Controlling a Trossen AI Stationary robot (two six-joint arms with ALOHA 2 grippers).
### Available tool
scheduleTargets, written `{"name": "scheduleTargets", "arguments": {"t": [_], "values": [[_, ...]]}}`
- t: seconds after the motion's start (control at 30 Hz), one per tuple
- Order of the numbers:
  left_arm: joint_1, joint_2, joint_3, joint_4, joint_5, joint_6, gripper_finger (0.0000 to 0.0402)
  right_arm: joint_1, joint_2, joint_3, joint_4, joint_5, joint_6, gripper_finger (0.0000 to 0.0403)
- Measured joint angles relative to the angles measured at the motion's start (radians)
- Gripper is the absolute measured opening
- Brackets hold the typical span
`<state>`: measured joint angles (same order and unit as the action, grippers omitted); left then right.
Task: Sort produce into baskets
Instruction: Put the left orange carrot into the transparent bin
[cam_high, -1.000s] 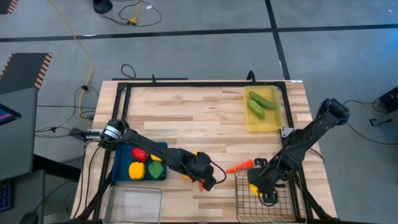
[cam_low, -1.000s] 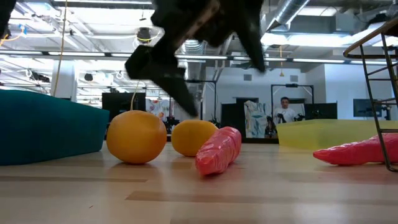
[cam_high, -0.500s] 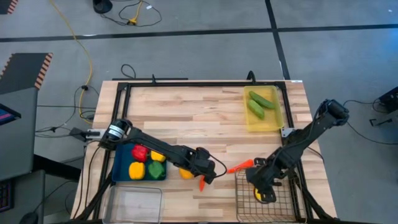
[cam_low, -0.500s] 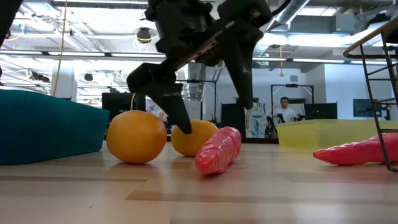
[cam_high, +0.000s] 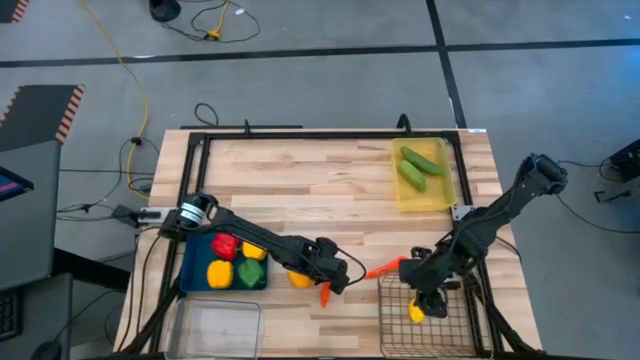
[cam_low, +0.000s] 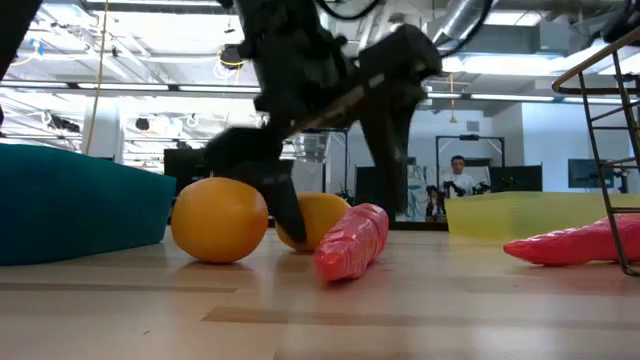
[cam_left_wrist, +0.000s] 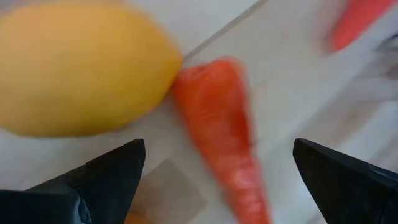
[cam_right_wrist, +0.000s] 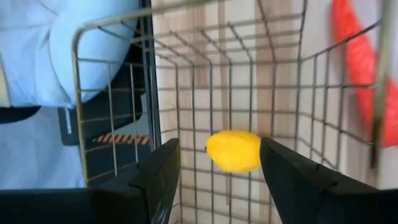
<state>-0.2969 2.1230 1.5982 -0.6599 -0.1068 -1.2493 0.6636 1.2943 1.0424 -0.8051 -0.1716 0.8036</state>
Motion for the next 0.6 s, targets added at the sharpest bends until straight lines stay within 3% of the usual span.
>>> {"name": "scheduleTargets", "arguments": {"t": [0.3, 0.43, 0.6], "values": [[0.007, 0.051, 0.003, 0.064, 0.047, 0.041, 0.0386, -0.025, -0.059, 0.000, 0.011, 0.154, -0.072, 0.0249], [0.008, 0.049, 0.002, 0.060, 0.031, 0.061, 0.0339, -0.066, -0.059, 0.000, 0.015, 0.194, -0.122, 0.0249], [0.008, 0.049, 0.001, 0.051, 0.022, 0.087, 0.0247, -0.129, -0.058, 0.000, 0.012, 0.206, -0.184, 0.0249]]}}
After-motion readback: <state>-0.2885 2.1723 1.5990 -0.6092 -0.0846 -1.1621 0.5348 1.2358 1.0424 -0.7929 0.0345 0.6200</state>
